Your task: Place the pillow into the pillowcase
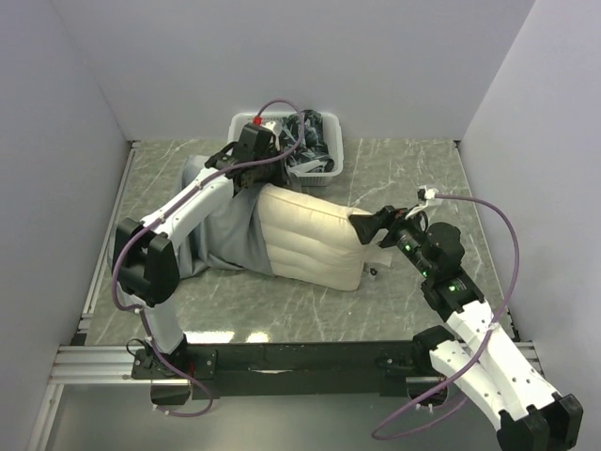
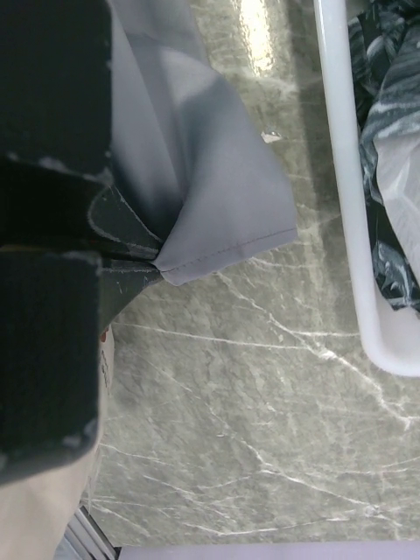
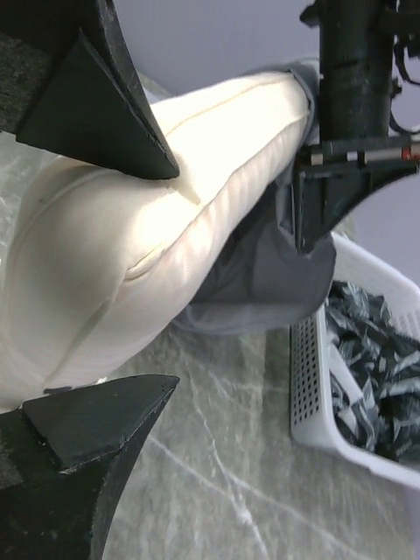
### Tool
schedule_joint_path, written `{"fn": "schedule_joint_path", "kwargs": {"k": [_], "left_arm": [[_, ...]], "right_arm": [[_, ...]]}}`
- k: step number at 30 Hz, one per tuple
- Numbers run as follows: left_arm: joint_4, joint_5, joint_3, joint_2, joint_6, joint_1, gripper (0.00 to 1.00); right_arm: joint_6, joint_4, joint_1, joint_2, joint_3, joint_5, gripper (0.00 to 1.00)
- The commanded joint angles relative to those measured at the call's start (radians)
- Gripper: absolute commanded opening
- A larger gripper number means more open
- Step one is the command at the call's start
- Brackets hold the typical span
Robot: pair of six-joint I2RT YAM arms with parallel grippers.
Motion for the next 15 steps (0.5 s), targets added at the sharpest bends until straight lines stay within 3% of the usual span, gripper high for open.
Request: {"fn": "schedule_joint_path", "kwargs": {"k": [1, 2, 5, 6, 8, 9, 11, 12, 15], "left_arm": [[0.036, 0.022, 0.027, -0.06, 0.032, -0.042, 0.02], [0.038, 0.02, 0.032, -0.063, 0.038, -0.044, 0.03], [0.021, 0.02, 0.067, -0.063, 0.053, -0.052, 0.05], [0.016, 0.02, 0.084, -0.065, 0.061, -0.055, 0.08], [0.004, 0.004, 0.096, -0.08, 0.081, -0.059, 0.11], [0.003, -0.004, 0.105, -0.089, 0.087, -0.061, 0.19], [-0.008, -0.044, 0.108, -0.137, 0.102, -0.061, 0.41], [-0.008, -0.068, 0.104, -0.156, 0.104, -0.061, 0.55], [-0.017, -0.208, 0.064, -0.271, 0.093, -0.075, 0.82]], "right_arm": [[0.028, 0.075, 0.019, 0.019, -0.009, -0.096, 0.95], [0.048, 0.087, 0.03, 0.019, -0.016, -0.099, 0.91], [0.067, 0.103, 0.056, 0.038, -0.036, -0.075, 0.57], [0.07, 0.086, 0.055, 0.056, -0.03, -0.062, 0.37], [0.067, 0.063, 0.056, 0.068, -0.019, -0.035, 0.21], [0.065, 0.038, 0.056, 0.074, -0.007, -0.006, 0.09], [0.067, 0.017, 0.056, 0.07, 0.004, 0.03, 0.0], [0.062, -0.008, 0.056, 0.07, 0.019, 0.057, 0.0], [0.058, -0.032, 0.056, 0.059, 0.04, 0.076, 0.0]]}}
